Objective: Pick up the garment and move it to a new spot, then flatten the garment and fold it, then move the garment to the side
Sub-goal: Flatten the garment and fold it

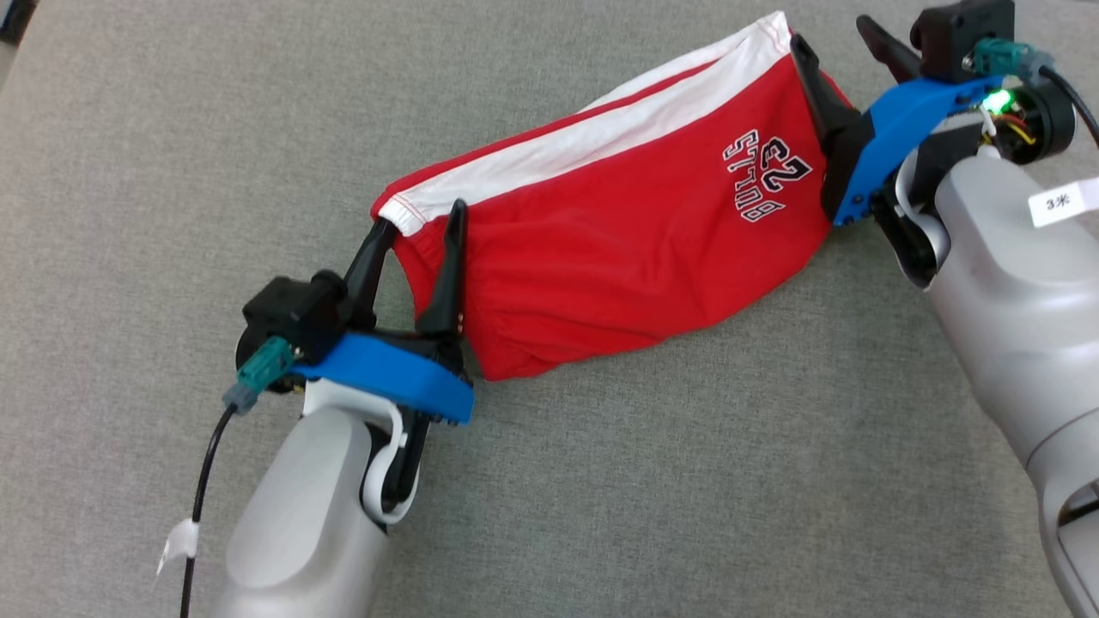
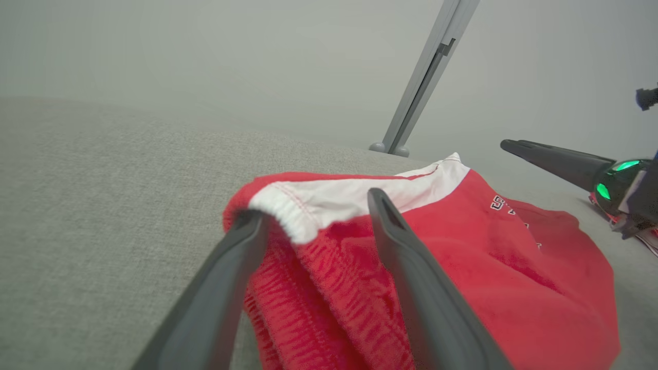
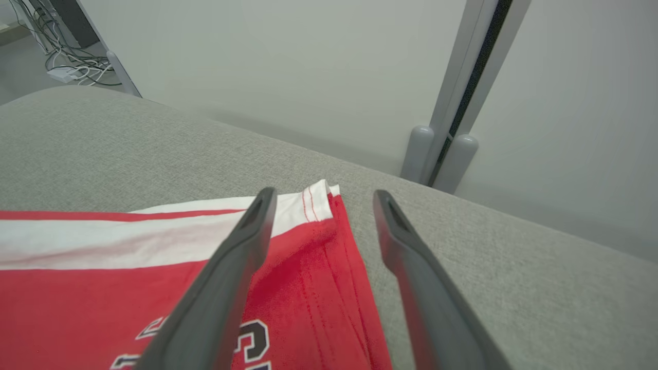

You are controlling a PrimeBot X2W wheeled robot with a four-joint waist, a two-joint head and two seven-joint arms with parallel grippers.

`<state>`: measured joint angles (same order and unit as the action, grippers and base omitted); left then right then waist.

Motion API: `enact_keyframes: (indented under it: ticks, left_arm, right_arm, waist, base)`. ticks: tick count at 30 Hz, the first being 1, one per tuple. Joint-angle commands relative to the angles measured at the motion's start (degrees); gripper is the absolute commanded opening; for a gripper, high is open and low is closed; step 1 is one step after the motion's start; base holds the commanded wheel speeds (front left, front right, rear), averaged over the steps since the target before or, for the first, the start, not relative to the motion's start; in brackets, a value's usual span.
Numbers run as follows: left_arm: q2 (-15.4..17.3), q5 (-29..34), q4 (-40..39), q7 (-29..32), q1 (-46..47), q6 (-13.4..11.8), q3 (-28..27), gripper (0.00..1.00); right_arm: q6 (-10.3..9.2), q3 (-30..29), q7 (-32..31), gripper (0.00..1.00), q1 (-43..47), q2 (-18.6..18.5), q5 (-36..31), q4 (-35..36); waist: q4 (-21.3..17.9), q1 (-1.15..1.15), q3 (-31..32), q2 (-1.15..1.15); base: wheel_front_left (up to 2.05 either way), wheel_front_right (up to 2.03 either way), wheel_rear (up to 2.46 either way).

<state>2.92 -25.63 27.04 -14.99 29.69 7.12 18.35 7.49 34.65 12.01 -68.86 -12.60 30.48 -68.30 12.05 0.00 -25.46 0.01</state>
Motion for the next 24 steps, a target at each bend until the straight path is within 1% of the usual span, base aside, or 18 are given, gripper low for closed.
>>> enact_keyframes:
  ticks: [1, 8, 12, 13, 16, 19, 21, 24]
  left_arm:
    - [0.0, 0.8, -0.6, -0.3, -1.9, 0.1, -0.6, 1.0]
    - [0.0, 5.2, -4.3, -0.3, -9.5, -0.5, -2.8, 1.0]
    - [-0.1, 7.4, -9.5, -0.3, -13.6, -0.7, -6.3, 1.0]
    - [-0.1, 7.4, -9.5, -0.3, -13.6, -0.7, -6.3, 1.0]
    - [-0.1, 9.8, -14.7, -0.3, -15.9, -1.2, -9.5, 1.0]
    - [-0.1, 10.2, -20.6, -0.3, -18.2, -3.1, -12.5, 1.0]
    - [0.0, 10.4, -24.1, -0.3, -19.4, -5.1, -14.3, 1.0]
    - [-0.1, 11.0, -27.0, -0.3, -21.5, -7.4, -16.3, 1.0]
  right_arm:
    - [0.01, 0.7, 0.5, 1.0, 1.7, -0.6, 0.5, -0.3]
    - [0.01, 3.3, -0.3, 1.0, 5.8, -3.1, 3.5, -1.4]
    - [0.01, 4.4, -1.1, 1.0, 7.8, -4.8, 5.1, -1.9]
    - [0.01, 4.4, -1.1, 1.0, 7.8, -4.8, 5.1, -1.9]
    - [0.01, 5.1, -1.9, 1.0, 8.6, -5.8, 6.0, -2.2]
    - [0.01, 5.9, -2.7, 1.0, 9.0, -6.3, 6.5, -2.5]
    - [0.01, 6.3, -3.3, 1.0, 9.2, -6.5, 6.8, -2.8]
    - [0.01, 7.1, -4.4, 1.0, 9.5, -6.5, 7.2, -3.2]
  waist:
    - [-0.4, 0.0, 1.1, -0.01]
    - [0.7, 0.0, 4.3, -0.01]
    - [1.8, 0.0, 5.1, -0.01]
    - [1.8, 0.0, 5.1, -0.01]
    - [2.7, 0.0, 5.1, -0.01]
    - [3.1, 0.0, 4.9, -0.01]
    - [3.2, 0.0, 4.7, -0.01]
    - [3.2, 0.0, 4.5, -0.01]
  base:
    - [0.0, 0.0, 0.0]
    - [0.0, 0.0, 0.0]
    - [0.0, 0.0, 0.0]
    - [0.0, 0.0, 0.0]
    - [0.0, 0.0, 0.0]
    - [0.0, 0.0, 0.0]
    - [0.0, 0.0, 0.0]
    - [0.0, 0.0, 0.0]
